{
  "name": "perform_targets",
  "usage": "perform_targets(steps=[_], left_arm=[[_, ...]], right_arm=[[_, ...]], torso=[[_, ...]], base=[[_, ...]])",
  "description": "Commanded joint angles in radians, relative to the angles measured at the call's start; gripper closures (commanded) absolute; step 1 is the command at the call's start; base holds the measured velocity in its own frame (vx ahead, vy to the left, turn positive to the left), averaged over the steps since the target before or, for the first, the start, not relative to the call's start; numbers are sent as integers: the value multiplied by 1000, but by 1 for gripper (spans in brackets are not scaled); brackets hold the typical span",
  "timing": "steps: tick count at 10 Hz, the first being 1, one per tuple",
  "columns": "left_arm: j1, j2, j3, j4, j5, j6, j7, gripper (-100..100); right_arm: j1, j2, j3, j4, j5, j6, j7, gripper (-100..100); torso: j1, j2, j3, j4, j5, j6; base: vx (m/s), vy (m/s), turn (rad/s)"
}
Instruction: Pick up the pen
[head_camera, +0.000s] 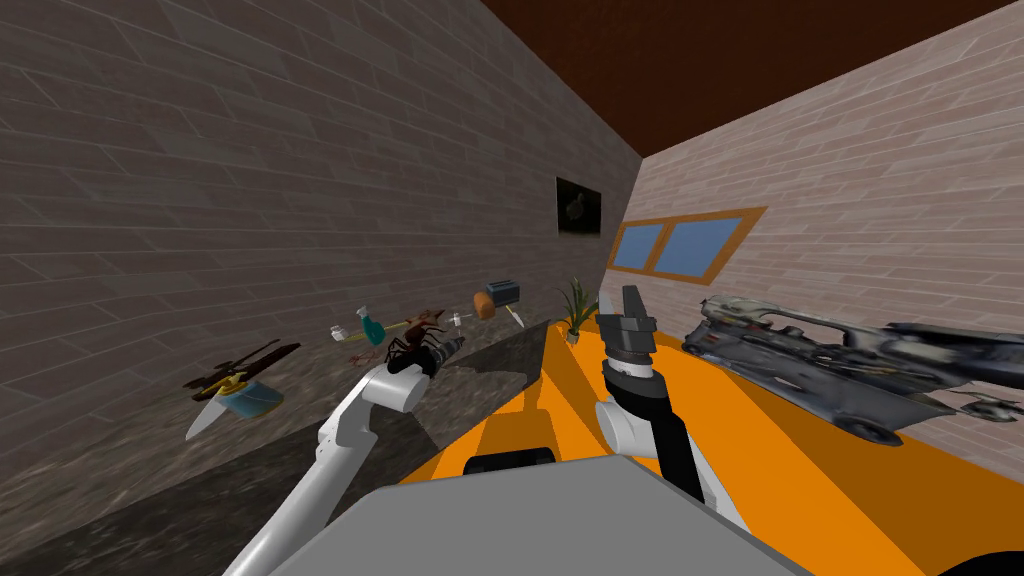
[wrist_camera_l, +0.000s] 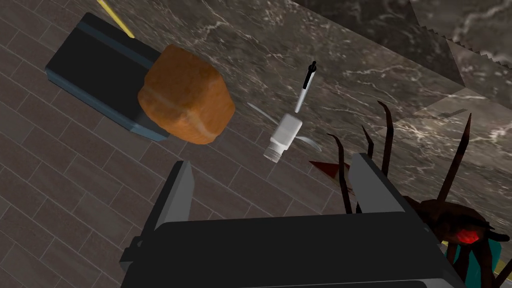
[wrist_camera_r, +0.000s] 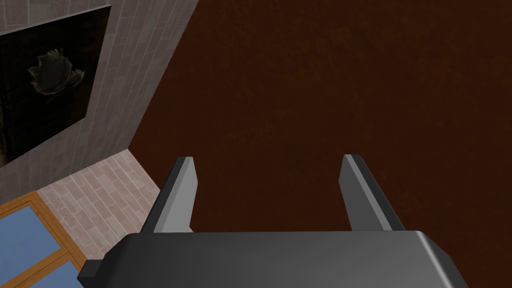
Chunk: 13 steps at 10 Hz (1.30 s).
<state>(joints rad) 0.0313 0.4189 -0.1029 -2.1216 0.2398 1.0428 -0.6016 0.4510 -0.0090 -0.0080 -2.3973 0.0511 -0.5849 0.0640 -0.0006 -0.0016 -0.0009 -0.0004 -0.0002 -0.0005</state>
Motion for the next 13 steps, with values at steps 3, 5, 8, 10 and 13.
perform_targets(steps=[3, 5, 8, 10, 13], left_arm=[[-24, 29, -4, 30, 29, 101, -15, -100], [-24, 29, -4, 30, 29, 137, -15, -100], [-42, 55, -9, 57, 56, 232, -27, -100], [-50, 68, -11, 69, 68, 282, -31, -100], [-57, 80, -13, 81, 81, 366, -36, -100]], right_arm=[[0, 0, 0, 0, 0, 0, 0, 0], [0, 0, 0, 0, 0, 0, 0, 0], [0, 0, 0, 0, 0, 0, 0, 0], [0, 0, 0, 0, 0, 0, 0, 0], [0, 0, 0, 0, 0, 0, 0, 0]], torso=[[-1, -1, 0, 0, 0, 0], [0, -2, -1, 0, 0, 0], [0, -1, -1, 0, 0, 0], [0, -2, -1, -1, 0, 0], [-1, -2, -1, -1, 0, 0]], base=[[39, -16, -70], [42, -8, -26], [52, -12, -79], [62, -14, -61], [56, -13, -59]])
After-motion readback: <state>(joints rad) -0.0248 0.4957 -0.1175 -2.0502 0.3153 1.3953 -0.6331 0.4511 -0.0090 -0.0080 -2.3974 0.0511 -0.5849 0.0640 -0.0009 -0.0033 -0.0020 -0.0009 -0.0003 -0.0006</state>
